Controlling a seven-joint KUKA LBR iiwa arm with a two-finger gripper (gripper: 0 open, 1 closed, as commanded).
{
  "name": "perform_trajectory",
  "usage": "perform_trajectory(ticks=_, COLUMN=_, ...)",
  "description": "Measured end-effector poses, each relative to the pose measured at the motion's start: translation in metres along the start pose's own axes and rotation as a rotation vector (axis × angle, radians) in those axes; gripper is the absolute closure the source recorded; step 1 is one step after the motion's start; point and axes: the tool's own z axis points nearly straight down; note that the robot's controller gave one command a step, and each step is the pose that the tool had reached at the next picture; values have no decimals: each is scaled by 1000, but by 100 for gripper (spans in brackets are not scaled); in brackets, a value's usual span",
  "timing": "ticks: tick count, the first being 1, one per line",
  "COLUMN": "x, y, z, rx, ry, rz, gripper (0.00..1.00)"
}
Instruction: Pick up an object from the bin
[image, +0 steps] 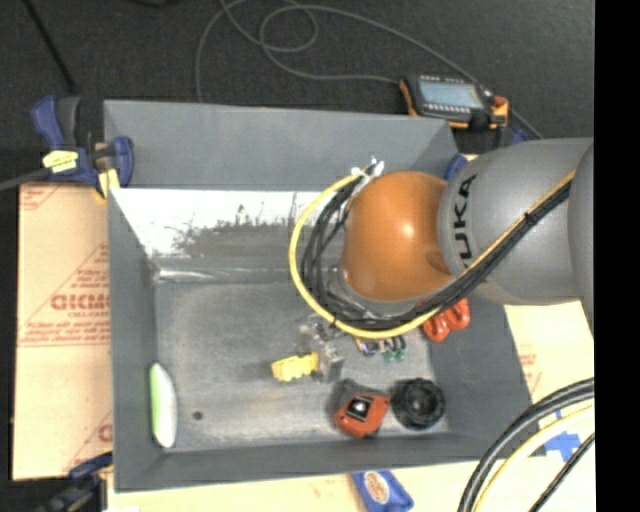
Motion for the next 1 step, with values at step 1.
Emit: perform_trajectory(ticks=1, x=16, y=-5, z=-60, rx=-2, ry=-6, rz=-25, gripper=100)
